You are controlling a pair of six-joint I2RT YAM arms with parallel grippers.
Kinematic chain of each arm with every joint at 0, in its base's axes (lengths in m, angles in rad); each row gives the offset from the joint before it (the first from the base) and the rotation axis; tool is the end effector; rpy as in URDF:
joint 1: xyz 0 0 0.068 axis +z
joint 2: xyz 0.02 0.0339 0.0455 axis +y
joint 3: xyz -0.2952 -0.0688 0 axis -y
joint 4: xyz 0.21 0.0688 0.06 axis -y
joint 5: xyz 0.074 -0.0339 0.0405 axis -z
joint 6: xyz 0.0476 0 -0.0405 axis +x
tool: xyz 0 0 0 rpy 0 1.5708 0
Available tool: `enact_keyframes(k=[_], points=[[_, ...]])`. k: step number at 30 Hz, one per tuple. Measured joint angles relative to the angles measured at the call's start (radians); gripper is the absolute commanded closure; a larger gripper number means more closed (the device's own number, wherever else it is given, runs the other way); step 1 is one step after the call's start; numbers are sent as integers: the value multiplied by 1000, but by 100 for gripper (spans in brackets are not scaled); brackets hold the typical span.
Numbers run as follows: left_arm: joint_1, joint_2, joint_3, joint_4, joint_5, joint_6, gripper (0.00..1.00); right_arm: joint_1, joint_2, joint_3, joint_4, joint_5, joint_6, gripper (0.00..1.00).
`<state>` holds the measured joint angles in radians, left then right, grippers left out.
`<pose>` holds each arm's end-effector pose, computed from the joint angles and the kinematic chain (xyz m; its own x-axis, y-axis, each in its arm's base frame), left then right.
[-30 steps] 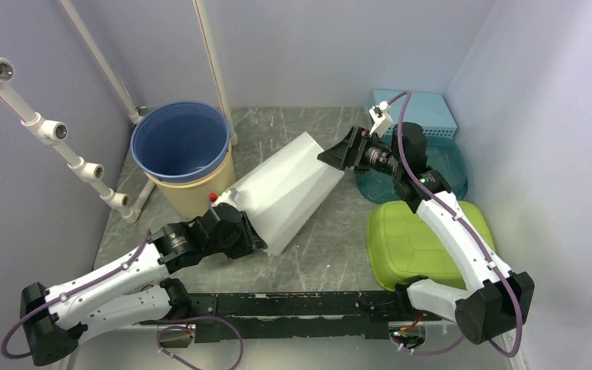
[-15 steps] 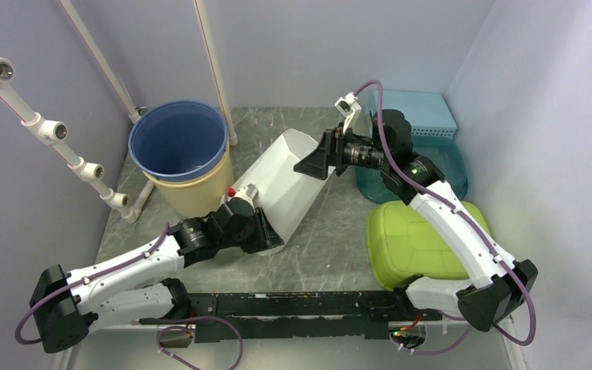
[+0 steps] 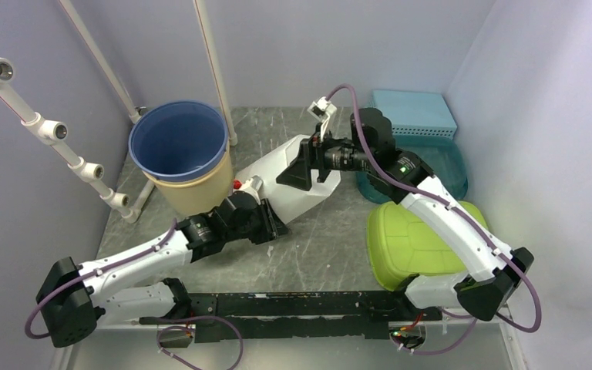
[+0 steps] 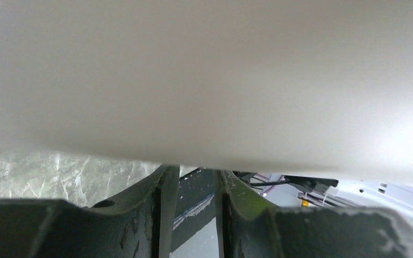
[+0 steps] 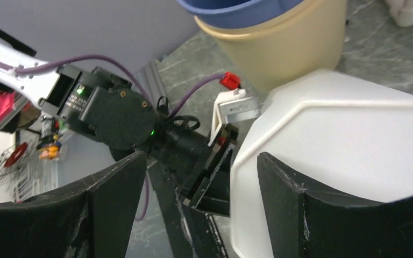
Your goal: Turn the large container upside down
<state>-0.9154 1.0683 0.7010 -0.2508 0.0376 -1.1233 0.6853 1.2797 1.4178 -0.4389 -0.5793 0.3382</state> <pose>0.1171 -0.1552 0.2823 -0.8839 -0.3284 -0.3330 0.0325 0.6672 -0.7442 0.1722 0.1744 0.4509 -0.5264 -0.0717 -0.8472 -0.8054 0.3613 0.4699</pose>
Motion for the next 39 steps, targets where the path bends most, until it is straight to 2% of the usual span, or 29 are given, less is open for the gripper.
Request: enact_keyframes(k=[7, 9, 17, 32, 36, 39], points=[[-12, -103, -80, -17, 23, -1, 63, 61, 65, 19, -112, -16, -11, 22], [-14, -131, -97, -50, 22, -6, 63, 66, 85, 29, -90, -5, -14, 22], [-14, -142, -98, -82, 18, -2, 62, 62, 127, 86, -110, 117, -11, 21], [-14, -101, 26, -235, -55, 69, 57, 63, 110, 104, -177, 323, -59, 18], [-14, -90, 46, -266, -83, 86, 50, 63, 90, 102, -206, 389, -70, 14], [-14, -89, 57, -288, -100, 95, 35, 63, 43, 64, -209, 429, -85, 7]])
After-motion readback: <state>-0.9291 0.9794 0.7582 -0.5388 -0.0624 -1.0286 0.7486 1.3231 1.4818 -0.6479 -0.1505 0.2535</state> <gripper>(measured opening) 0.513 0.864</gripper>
